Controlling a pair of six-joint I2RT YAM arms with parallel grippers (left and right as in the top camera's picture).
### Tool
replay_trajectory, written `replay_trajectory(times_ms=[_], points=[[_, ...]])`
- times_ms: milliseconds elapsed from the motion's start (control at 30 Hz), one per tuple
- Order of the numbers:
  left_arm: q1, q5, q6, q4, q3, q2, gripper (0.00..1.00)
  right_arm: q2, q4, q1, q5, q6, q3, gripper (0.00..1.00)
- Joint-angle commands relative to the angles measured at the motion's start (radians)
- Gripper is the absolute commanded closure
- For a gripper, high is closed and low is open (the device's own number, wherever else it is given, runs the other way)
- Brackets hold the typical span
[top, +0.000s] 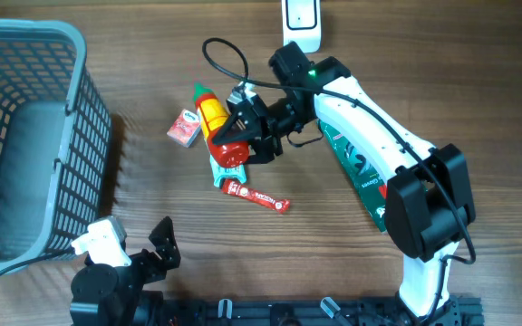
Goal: Scan the item barcode
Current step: 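Grasp the sriracha bottle with the right gripper and lift it, then carry the sriracha bottle up to the white scanner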
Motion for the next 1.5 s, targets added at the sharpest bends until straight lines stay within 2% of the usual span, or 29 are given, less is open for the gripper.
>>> replay_trajectory(times_ms=[0,67,133,200,233,300,433,567,767,867,967,1167,1300,1467], points=[[0.006,0.004,0.02,0.002,-0.001,0.001,0.0,-0.017,-0.021,0.004,-0.07,0.099,0.006,0.71],[0.006,0.004,0.02,0.002,-0.001,0.001,0.0,-0.02,-0.105,0.008,-0.07,-0.068,0.006,0.73],[0.006,0.004,0.02,0.002,-0.001,0.001,0.0,-0.02,-0.229,0.008,-0.067,-0.349,0.006,0.74],[0.006,0.004,0.02,0.002,-0.001,0.001,0.0,-0.02,-0.425,0.008,0.006,-0.695,0.006,0.73],[0.006,0.004,0.02,0.002,-0.001,0.001,0.0,-0.02,-0.493,0.008,0.039,-0.806,0.005,0.73],[0.006,0.004,0.02,0.002,-0.001,0.001,0.0,-0.023,-0.505,0.018,0.089,-0.915,-0.014,0.75],[0.006,0.004,0.02,0.002,-0.001,0.001,0.0,-0.023,-0.505,0.047,0.044,-1.049,-0.073,0.75],[0.006,0.004,0.02,0.002,-0.001,0.001,0.0,-0.023,-0.505,0.048,0.026,-1.043,-0.092,0.75],[0.006,0.004,0.02,0.002,-0.001,0.001,0.0,-0.047,-0.505,0.048,0.014,-0.92,-0.094,0.76],[0.006,0.004,0.02,0.002,-0.001,0.001,0.0,-0.055,-0.505,0.048,0.014,-0.924,-0.094,0.76],[0.006,0.004,0.02,0.002,-0.001,0.001,0.0,-0.058,-0.506,0.035,0.11,-0.909,-0.094,0.82],[0.006,0.004,0.02,0.002,-0.001,0.001,0.0,-0.102,-0.506,-0.002,0.327,-0.866,-0.094,0.82],[0.006,0.004,0.02,0.002,-0.001,0.001,0.0,-0.146,-0.506,-0.051,0.658,-0.71,-0.094,0.9],[0.006,0.004,0.02,0.002,-0.001,0.001,0.0,-0.313,-0.478,-0.125,0.889,-0.622,-0.093,0.88]])
